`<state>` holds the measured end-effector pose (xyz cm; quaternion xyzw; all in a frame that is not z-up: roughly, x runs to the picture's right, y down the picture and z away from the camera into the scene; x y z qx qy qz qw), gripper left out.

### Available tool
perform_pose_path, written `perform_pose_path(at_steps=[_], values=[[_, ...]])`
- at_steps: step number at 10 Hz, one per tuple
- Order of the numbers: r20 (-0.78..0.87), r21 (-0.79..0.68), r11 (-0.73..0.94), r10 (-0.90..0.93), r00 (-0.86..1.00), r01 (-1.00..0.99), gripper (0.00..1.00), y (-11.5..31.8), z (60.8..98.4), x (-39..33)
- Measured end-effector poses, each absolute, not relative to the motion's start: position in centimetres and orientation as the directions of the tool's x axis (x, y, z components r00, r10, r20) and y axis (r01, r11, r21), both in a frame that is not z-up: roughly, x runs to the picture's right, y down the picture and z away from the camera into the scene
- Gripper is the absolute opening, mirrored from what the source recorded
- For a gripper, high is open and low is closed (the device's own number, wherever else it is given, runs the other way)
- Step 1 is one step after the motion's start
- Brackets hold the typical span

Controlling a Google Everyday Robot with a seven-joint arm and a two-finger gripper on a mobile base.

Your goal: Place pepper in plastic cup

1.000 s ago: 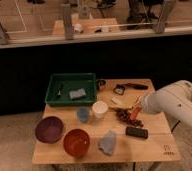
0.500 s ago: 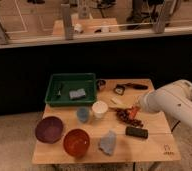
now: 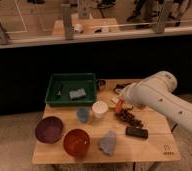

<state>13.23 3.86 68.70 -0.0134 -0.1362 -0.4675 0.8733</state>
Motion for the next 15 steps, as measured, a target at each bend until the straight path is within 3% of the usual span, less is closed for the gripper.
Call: perform_pose_path(at_steps=[4,15], values=[[0.223,0.178,0.431,-0.893,0.391,0.884,0.00,1.7,67.8,7.7],[0.216,0.193,0.417,-0.901,0.376,0.888,0.00,1.5,67.9,7.7]])
